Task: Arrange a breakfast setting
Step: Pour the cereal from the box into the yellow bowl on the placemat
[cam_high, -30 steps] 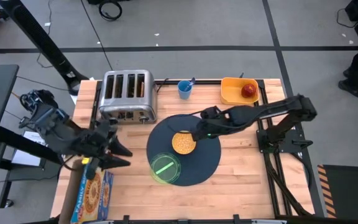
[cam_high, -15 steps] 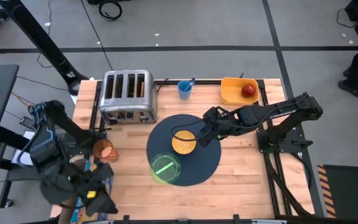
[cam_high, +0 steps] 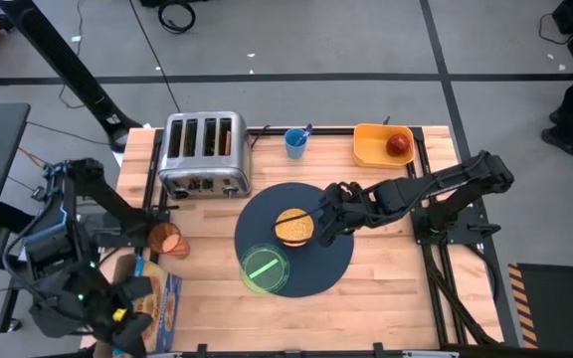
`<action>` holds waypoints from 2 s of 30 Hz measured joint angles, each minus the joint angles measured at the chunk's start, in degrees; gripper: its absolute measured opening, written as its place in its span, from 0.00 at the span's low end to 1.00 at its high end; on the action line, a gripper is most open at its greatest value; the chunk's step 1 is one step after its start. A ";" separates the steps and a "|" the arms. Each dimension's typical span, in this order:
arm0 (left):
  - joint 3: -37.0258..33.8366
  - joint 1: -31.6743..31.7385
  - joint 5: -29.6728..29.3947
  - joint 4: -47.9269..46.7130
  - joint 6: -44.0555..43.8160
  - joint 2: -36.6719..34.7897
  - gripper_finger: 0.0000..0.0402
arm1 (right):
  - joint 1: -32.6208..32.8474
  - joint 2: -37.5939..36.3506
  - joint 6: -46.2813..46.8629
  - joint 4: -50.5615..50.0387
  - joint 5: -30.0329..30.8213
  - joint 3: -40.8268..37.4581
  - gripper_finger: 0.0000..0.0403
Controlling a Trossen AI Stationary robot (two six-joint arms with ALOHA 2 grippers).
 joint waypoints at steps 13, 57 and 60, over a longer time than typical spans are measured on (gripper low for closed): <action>0.00 -0.12 3.80 -24.66 -1.47 -6.67 0.36 | 0.03 0.02 3.50 1.61 -3.24 -3.65 0.55; -14.47 5.52 8.94 -8.15 26.98 -2.28 0.01 | 5.37 0.00 -40.97 28.61 -10.01 -3.65 0.59; -14.47 7.43 7.09 -7.01 32.77 -2.28 0.01 | 6.29 0.00 -37.83 28.60 -11.83 -3.65 0.65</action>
